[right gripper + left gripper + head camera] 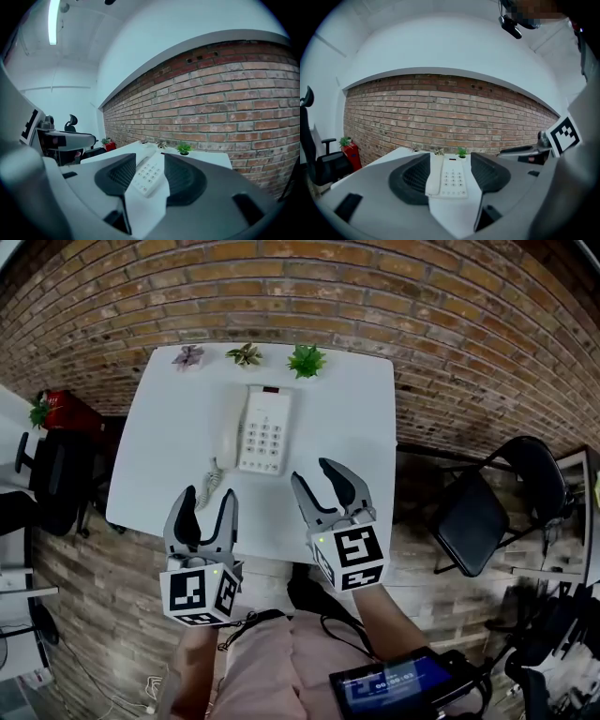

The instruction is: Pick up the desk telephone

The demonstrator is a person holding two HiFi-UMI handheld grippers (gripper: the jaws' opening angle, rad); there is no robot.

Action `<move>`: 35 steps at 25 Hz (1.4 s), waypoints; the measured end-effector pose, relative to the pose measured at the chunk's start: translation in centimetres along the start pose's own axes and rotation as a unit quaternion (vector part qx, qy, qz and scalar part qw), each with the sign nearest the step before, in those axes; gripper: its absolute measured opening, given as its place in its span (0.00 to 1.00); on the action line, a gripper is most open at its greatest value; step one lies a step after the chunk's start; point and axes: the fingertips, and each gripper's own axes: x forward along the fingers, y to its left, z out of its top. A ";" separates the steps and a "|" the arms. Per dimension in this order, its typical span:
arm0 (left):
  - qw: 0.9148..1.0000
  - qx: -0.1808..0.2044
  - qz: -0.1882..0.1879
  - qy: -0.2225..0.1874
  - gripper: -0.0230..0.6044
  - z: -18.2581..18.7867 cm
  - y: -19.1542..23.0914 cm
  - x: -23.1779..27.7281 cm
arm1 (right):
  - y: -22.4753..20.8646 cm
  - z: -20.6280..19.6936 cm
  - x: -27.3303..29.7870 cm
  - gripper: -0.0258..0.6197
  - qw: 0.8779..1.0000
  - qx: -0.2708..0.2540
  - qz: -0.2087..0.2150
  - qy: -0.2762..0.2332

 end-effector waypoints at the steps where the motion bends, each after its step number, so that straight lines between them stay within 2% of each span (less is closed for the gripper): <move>1: 1.000 0.002 -0.001 -0.003 0.48 0.5 0.0 0.7 | -0.4 0.5 0.5 0.34 1.000 0.001 0.000 -0.003; 10: 0.999 0.020 -0.020 -0.034 0.49 5.5 -0.3 4.8 | -2.6 5.9 3.4 0.34 0.999 -0.007 -0.002 -0.045; 16: 0.999 0.022 -0.033 -0.032 0.50 6.3 1.1 7.6 | -3.2 7.4 6.0 0.34 0.999 -0.007 -0.013 -0.049; 23: 0.996 0.000 -0.090 0.013 0.54 4.0 2.6 12.5 | -4.2 5.6 10.2 0.35 0.999 0.018 -0.035 -0.009; 28: 0.989 -0.022 -0.135 0.047 0.57 1.9 3.0 15.9 | -5.3 3.7 12.9 0.37 0.997 0.042 -0.059 0.023; 35: 0.980 -0.045 -0.166 0.104 0.59 -2.9 4.4 19.8 | -5.6 -1.3 15.8 0.38 0.991 0.076 -0.079 0.078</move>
